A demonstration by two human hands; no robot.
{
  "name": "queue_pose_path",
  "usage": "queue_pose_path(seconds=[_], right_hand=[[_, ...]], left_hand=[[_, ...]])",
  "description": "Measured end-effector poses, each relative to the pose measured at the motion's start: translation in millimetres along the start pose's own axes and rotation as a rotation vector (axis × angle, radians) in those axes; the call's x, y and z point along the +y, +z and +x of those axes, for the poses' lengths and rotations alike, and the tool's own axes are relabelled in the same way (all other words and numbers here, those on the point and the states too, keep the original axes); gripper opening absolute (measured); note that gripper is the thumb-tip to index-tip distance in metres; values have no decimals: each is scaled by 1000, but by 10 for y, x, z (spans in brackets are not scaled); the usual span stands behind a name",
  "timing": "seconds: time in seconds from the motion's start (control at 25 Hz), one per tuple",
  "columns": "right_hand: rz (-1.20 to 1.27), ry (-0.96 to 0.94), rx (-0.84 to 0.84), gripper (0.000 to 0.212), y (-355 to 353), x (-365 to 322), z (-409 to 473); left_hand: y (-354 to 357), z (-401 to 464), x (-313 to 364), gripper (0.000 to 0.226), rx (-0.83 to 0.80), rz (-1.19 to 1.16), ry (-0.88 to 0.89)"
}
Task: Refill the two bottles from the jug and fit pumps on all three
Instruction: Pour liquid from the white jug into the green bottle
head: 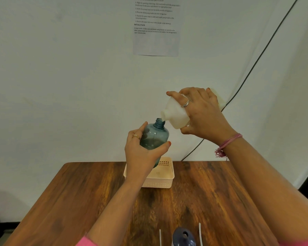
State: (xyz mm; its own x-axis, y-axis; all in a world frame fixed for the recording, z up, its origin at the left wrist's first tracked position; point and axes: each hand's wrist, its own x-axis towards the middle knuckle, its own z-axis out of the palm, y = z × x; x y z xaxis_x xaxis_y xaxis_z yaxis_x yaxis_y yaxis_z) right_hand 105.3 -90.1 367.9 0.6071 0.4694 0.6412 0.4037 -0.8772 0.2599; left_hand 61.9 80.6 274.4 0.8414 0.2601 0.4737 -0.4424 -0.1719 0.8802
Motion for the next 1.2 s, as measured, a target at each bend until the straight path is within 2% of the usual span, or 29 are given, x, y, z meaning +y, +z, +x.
queue_pose_path(seconds=[1.2], right_hand=[[-27, -15, 18, 102, -5, 43, -22]], left_hand=[[59, 8, -23, 81, 1, 35, 12]])
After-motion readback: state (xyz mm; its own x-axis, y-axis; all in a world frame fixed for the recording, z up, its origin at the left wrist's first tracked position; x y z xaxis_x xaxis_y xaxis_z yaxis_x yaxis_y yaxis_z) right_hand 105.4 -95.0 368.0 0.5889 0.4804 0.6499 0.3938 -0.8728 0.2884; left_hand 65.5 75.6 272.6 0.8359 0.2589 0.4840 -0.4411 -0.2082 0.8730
